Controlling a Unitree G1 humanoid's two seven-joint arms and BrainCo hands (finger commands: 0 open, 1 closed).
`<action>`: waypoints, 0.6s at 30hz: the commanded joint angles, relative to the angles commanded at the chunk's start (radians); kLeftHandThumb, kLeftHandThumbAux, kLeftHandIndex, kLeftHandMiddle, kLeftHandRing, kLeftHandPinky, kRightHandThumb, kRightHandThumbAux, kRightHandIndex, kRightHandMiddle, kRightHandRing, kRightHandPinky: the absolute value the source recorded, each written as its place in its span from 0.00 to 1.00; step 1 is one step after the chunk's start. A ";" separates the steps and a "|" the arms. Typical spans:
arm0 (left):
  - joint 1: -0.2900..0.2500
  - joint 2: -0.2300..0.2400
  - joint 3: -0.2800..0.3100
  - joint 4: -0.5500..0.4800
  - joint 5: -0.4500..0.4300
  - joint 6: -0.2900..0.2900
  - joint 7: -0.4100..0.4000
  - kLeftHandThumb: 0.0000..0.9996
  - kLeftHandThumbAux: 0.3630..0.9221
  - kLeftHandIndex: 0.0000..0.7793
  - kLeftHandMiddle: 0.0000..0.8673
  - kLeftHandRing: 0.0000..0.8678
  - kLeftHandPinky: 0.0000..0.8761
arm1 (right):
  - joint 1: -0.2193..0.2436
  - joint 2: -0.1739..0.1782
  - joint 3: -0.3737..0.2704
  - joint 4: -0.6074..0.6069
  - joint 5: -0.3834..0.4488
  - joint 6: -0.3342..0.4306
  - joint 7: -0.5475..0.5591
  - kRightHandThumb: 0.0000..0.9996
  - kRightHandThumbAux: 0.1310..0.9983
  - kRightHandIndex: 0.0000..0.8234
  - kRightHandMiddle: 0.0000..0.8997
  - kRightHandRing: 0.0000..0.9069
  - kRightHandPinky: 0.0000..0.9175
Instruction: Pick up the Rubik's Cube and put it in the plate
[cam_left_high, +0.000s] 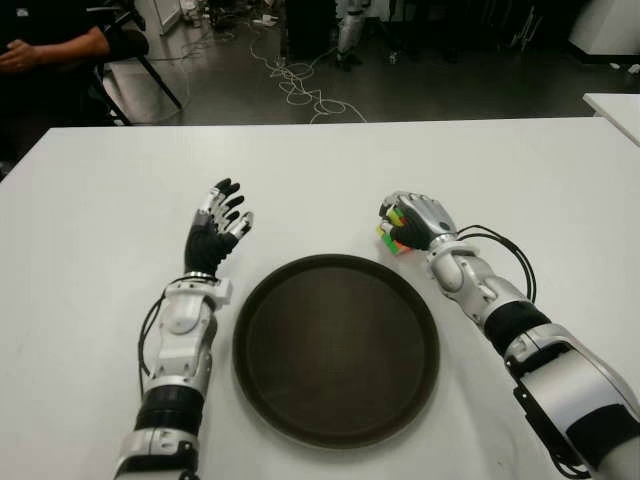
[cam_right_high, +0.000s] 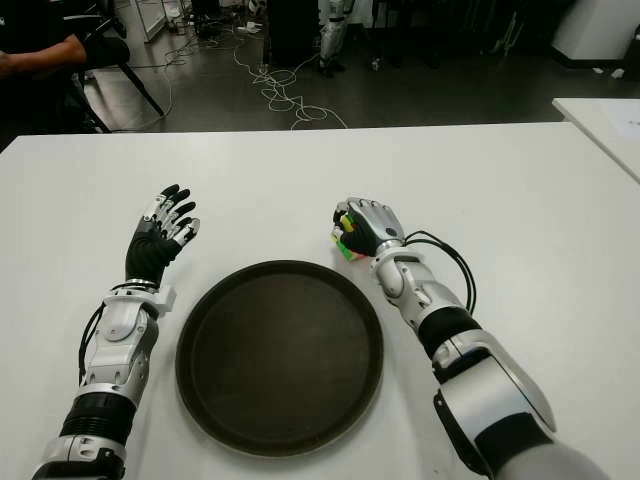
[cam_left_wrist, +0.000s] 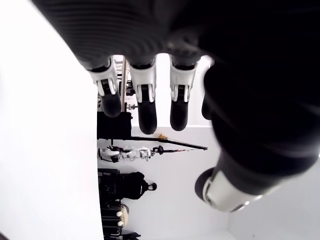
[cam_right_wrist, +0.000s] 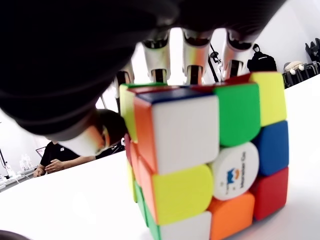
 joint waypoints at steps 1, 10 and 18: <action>0.000 -0.001 0.000 0.000 0.000 -0.001 0.001 0.00 0.84 0.16 0.17 0.14 0.11 | 0.001 -0.001 0.000 -0.002 -0.001 0.001 -0.001 0.84 0.64 0.52 0.54 0.82 0.84; 0.002 -0.001 -0.002 -0.004 0.005 -0.006 0.005 0.00 0.79 0.14 0.17 0.13 0.07 | 0.006 -0.008 0.003 -0.023 -0.007 0.009 -0.001 0.84 0.64 0.52 0.54 0.85 0.85; 0.002 -0.002 -0.001 -0.001 -0.001 -0.011 0.002 0.00 0.83 0.15 0.19 0.14 0.10 | 0.005 -0.008 0.007 -0.029 -0.011 0.025 -0.001 0.84 0.64 0.53 0.54 0.85 0.85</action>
